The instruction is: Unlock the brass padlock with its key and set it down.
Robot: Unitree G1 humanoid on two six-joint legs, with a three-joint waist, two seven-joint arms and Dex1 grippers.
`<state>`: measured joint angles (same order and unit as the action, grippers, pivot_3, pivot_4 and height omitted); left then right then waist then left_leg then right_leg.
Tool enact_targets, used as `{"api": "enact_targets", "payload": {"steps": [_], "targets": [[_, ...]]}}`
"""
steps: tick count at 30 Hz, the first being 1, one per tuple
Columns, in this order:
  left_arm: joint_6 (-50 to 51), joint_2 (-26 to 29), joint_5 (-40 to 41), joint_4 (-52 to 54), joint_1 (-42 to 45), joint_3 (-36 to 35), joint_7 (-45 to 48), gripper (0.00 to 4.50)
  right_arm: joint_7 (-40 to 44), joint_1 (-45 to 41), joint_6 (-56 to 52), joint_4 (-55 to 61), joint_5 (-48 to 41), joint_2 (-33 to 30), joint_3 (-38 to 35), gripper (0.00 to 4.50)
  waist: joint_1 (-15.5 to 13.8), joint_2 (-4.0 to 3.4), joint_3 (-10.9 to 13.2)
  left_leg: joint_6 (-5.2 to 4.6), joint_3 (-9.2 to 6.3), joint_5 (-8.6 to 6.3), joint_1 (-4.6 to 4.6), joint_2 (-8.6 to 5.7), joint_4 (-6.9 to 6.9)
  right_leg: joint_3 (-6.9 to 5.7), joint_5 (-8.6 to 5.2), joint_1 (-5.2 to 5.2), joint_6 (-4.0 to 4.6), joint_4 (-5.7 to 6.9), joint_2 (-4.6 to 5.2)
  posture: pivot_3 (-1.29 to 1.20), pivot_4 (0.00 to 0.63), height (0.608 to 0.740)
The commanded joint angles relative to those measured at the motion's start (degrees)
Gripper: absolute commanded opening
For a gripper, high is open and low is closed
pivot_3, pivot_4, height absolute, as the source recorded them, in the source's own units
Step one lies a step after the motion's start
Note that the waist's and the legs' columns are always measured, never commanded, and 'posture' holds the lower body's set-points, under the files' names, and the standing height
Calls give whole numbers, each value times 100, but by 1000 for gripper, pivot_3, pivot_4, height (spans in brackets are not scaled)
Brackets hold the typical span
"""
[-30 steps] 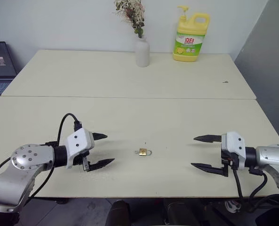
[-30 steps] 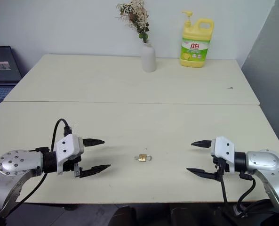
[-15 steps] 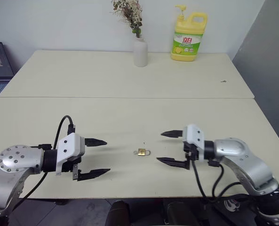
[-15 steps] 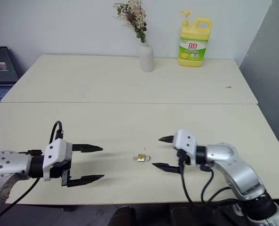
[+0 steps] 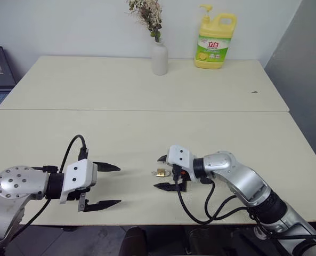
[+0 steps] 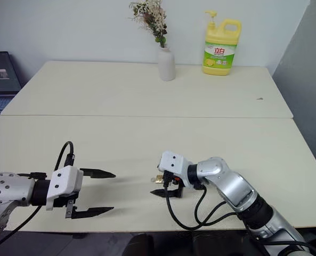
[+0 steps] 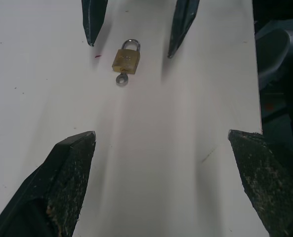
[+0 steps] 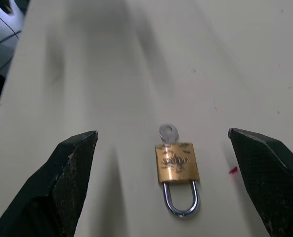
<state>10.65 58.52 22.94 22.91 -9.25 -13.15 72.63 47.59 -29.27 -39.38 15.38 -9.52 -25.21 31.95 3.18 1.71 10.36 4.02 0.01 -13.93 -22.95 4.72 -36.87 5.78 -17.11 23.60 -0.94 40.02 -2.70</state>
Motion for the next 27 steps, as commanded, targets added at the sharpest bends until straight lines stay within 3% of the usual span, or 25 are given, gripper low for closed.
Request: {"api": "enact_targets", "payload": {"steps": [1,13,17,23,27], "targets": [[-118,46,-42,125,113,-37,-27,4471,-64,-78,-12,9,161,46,13,4467,2,0,0,0,0,0,1,0,0,0,0,0,0,0,0,0,150,740],[-144,15,-121,50,358,154,-31,4471,-188,24,-25,-162,459,210,118,4467,7,0,0,0,0,0,0,0,1,0,0,0,0,1,-1,0,150,740],[-252,6,-157,-53,364,191,11,4500,-201,71,10,-189,554,215,168,3259,7,1,-1,0,0,0,1,0,1,0,0,0,0,1,-1,0,150,740],[-437,-67,-186,-279,397,252,44,4500,-177,73,102,-250,657,200,239,1039,8,1,-1,0,0,0,1,0,0,-1,1,0,-1,1,-1,0,150,740],[-266,-197,-62,-424,520,294,-67,4500,-166,46,271,-256,747,127,164,937,7,2,-1,0,-1,0,2,0,-1,-1,1,-1,-2,2,-1,0,150,740]]}}
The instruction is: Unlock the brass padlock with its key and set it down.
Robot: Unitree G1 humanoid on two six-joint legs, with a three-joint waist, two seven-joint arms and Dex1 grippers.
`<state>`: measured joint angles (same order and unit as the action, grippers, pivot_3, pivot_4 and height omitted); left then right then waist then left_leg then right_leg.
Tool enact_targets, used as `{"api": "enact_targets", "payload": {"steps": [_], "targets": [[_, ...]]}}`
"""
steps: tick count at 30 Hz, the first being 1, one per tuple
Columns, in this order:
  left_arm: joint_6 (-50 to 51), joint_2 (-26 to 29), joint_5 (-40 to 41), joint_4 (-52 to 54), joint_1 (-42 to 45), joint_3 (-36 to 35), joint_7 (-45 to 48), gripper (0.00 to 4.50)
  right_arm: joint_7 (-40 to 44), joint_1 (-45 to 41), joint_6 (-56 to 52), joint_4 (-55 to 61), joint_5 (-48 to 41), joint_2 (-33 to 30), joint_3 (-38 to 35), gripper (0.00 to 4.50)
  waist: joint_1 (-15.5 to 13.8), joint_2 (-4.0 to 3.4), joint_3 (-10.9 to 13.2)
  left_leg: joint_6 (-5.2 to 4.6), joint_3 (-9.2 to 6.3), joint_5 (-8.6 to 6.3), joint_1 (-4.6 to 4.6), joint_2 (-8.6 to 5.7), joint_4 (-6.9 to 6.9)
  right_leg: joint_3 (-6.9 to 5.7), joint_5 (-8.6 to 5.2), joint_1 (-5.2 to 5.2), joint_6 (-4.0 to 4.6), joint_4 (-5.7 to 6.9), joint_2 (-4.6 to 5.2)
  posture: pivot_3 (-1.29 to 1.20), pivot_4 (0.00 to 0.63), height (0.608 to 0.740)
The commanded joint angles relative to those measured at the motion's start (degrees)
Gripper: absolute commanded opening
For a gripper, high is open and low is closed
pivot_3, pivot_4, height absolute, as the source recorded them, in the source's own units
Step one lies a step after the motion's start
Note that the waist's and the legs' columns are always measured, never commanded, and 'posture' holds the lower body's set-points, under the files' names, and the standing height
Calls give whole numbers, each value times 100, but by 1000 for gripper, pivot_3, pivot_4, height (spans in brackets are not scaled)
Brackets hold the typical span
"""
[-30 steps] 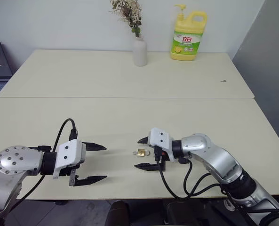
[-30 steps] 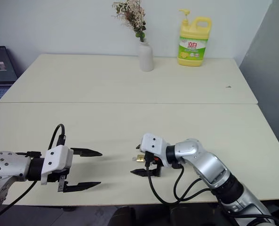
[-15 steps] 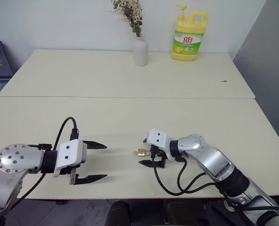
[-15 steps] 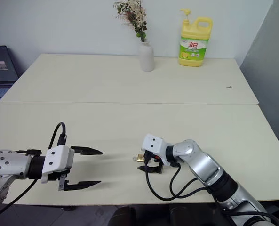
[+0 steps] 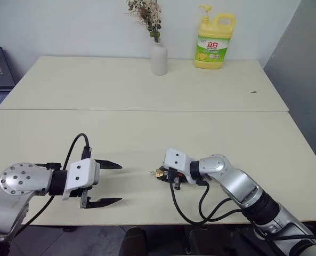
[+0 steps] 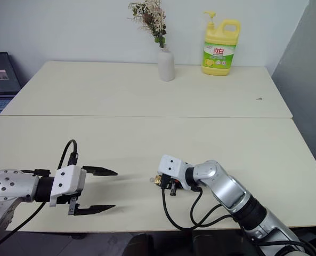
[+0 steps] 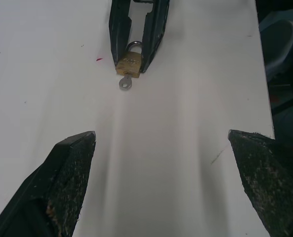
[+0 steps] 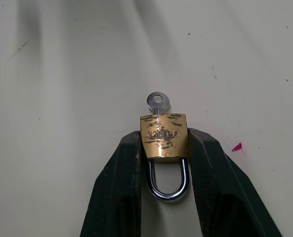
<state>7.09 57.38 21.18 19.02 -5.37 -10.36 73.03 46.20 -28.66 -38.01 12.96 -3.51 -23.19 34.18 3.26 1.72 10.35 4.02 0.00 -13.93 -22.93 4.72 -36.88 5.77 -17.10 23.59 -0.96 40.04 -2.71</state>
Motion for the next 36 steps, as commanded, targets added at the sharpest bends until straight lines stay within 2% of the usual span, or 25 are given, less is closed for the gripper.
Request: {"api": "enact_targets", "payload": {"steps": [1,10,15,21,30,33,36], "targets": [[195,-132,154,-60,174,28,-160,4500,-32,-23,212,3,190,-137,-101,937,0,0,0,0,0,0,0,0,0,0,0,0,-1,0,0,0,150,740],[1295,-626,257,-84,1077,512,-873,4500,30,307,977,840,475,-1304,-815,937,-70,4,-2,0,-2,0,-5,-5,-3,0,3,-2,-5,-3,2,0,150,740],[1888,-957,497,-140,1831,749,-1059,4500,-213,608,1806,1027,986,-1871,-1234,937,-58,3,-2,0,-4,0,-4,-5,-3,2,3,-3,-5,-1,-2,0,150,740],[2164,-1285,537,-411,2594,1083,-1058,4500,-1190,1131,2930,817,1634,-2015,-1957,937,-44,5,-2,0,-6,0,-4,-6,-5,2,4,-7,-6,0,-2,0,150,740],[2508,-1890,712,-882,3639,1365,-1070,4500,-2754,1116,5483,146,3379,-2506,-2252,937,-52,5,-3,0,-4,0,-3,-11,-8,7,7,-11,-10,-1,-2,0,150,740],[2486,-2054,663,-1060,3956,1468,-1015,4500,-2979,1062,6008,6,3502,-2474,-2301,937,-46,5,-3,0,-3,0,-2,-12,-9,9,9,-11,-6,0,-1,0,150,740],[2437,-2202,578,-1229,4329,1686,-886,4500,-2895,1030,6465,44,3247,-2405,-2302,937,-49,5,-3,1,-5,1,-2,-12,-9,9,22,-13,17,0,-2,0,150,740]]}}
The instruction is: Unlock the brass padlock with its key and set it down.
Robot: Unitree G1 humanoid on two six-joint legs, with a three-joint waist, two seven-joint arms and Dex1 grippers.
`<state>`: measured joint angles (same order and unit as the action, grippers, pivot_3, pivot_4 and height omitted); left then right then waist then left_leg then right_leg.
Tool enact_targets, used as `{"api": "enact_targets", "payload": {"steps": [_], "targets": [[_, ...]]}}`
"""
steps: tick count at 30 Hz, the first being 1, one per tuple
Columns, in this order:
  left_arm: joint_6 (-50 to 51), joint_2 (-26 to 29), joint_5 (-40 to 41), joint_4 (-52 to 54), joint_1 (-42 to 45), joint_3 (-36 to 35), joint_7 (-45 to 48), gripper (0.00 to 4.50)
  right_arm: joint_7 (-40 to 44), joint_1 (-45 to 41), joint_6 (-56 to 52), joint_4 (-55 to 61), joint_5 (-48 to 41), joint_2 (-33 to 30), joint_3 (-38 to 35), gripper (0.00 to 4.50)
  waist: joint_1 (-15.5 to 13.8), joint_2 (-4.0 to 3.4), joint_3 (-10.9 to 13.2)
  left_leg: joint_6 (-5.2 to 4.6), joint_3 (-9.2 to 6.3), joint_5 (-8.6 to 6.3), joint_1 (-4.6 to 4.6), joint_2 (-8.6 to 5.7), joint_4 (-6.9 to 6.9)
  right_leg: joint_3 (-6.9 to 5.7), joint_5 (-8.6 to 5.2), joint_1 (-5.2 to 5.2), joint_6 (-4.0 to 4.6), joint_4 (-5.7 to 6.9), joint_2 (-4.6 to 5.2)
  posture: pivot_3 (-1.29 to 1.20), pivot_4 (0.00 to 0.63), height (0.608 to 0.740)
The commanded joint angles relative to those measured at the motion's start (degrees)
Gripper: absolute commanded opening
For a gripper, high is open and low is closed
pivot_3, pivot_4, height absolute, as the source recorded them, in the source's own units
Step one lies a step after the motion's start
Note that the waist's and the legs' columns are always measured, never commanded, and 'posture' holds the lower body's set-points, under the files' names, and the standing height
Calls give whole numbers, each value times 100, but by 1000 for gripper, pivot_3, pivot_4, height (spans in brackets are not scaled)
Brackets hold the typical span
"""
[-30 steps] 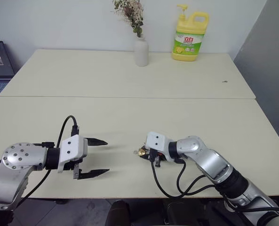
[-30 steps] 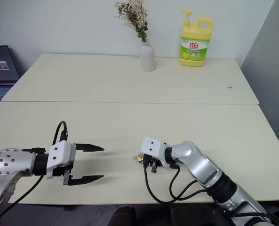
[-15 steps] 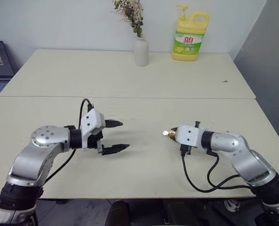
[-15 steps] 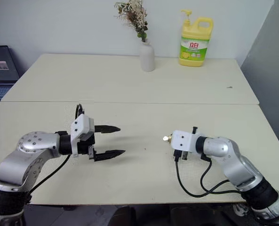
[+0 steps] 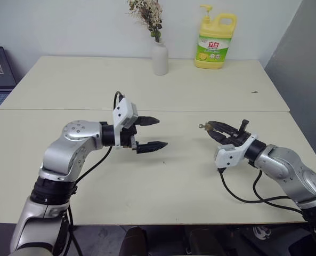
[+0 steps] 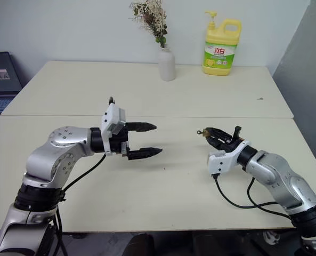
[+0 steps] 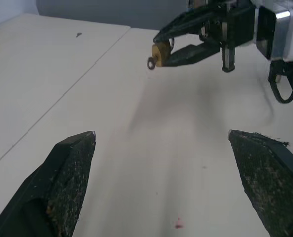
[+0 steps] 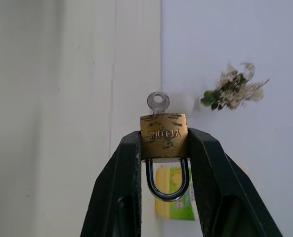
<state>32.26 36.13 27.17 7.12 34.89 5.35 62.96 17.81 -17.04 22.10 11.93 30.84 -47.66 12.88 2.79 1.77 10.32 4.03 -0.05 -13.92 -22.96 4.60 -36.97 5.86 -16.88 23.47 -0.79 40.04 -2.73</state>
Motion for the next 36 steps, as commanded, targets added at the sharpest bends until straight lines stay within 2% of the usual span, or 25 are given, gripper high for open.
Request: {"api": "enact_targets", "payload": {"steps": [1,11,17,20,21,22,32,33,36], "targets": [[-89,-94,-41,-68,356,154,143,4500,-30,-140,544,155,-232,65,-179,937,-2,0,0,0,0,0,0,0,0,0,0,-2,0,0,0,0,150,740],[402,-436,258,-251,808,206,298,4500,266,-407,819,223,-374,376,-213,937,-7,0,0,0,-3,0,4,-2,-4,-1,2,-8,1,3,0,0,150,740],[568,-452,288,-277,837,230,353,4500,381,-418,793,265,-384,500,-242,937,-7,0,0,0,-4,1,4,-1,-4,-1,2,-8,1,3,0,0,150,740],[556,-423,241,-341,844,276,427,3948,430,-414,774,299,-397,555,-253,937,-7,0,0,0,-5,1,5,-2,-4,-1,2,-8,2,5,0,0,150,740],[554,-420,223,-367,859,293,451,3544,446,-415,775,310,-403,574,-255,937,-8,0,0,0,-5,1,5,-2,-4,-2,2,-8,2,5,0,0,150,740],[551,-430,210,-408,883,300,466,3343,460,-414,780,313,-406,587,-257,937,-8,0,0,0,-5,1,5,-2,-5,-2,2,-8,2,5,0,0,150,740],[481,-601,84,-688,1044,420,538,205,614,-418,772,432,-458,699,-259,937,-13,0,0,0,-6,1,4,-2,-5,-2,2,-9,2,5,0,0,150,740],[472,-610,79,-696,1050,427,555,0,623,-417,769,436,-464,707,-262,937,-15,0,0,0,-6,1,4,-2,-5,-2,2,-9,2,5,0,0,150,740],[426,-631,25,-723,1057,468,586,0,658,-426,765,446,-474,736,-269,937,-15,0,0,0,-6,1,5,-2,-5,-2,2,-9,2,5,0,0,150,740]]}}
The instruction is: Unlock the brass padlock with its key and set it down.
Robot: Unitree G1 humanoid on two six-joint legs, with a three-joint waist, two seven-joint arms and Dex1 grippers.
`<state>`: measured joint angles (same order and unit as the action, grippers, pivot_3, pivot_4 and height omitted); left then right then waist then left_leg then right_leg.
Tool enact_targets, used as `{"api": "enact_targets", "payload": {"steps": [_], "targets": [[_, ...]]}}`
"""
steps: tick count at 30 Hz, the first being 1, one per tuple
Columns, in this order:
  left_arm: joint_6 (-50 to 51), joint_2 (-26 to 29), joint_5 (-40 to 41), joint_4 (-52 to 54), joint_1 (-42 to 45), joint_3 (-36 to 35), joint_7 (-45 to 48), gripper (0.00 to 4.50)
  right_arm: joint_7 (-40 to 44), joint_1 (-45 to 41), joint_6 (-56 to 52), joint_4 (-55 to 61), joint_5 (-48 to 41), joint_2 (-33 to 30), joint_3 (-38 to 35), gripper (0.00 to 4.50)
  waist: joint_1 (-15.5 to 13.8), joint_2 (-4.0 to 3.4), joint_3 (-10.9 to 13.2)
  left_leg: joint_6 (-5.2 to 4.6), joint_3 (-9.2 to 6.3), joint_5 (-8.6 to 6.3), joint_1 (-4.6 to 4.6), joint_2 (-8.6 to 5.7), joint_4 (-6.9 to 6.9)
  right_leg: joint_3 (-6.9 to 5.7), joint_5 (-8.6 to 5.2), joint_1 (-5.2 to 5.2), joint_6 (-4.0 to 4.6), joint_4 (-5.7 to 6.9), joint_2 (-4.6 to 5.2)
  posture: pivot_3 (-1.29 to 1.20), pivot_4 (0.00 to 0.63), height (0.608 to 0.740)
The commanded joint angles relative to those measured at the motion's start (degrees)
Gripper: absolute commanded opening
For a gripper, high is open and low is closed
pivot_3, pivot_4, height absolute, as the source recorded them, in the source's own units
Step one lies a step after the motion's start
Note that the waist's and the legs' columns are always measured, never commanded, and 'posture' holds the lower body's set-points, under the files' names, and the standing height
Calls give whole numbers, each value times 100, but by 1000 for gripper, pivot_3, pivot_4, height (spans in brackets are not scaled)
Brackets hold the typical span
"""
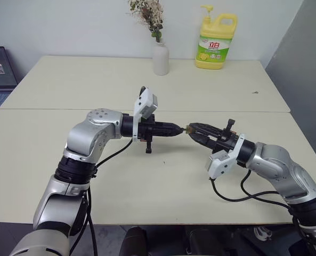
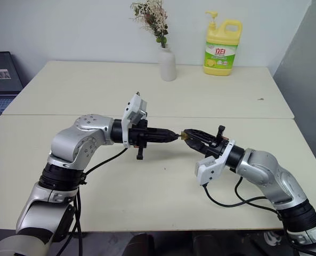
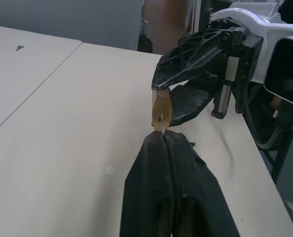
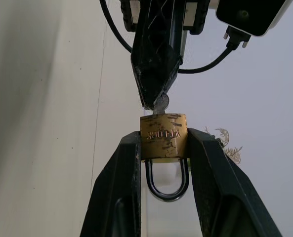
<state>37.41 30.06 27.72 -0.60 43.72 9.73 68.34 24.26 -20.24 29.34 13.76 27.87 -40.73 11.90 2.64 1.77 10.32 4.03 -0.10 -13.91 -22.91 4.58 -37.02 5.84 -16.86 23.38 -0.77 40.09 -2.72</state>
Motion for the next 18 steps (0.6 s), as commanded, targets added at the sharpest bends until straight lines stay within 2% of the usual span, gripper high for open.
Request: {"api": "enact_targets", "payload": {"steps": [1,18], "targets": [[-99,-33,-43,37,177,38,50,0,25,-109,41,264,-179,55,-174,937,0,0,0,0,0,0,0,0,0,0,0,0,0,0,0,0,150,740],[-280,-166,-179,33,113,2,86,0,201,-90,51,213,-257,167,-159,937,-2,0,0,0,0,0,0,0,0,0,0,-1,0,1,0,0,150,740]]}}
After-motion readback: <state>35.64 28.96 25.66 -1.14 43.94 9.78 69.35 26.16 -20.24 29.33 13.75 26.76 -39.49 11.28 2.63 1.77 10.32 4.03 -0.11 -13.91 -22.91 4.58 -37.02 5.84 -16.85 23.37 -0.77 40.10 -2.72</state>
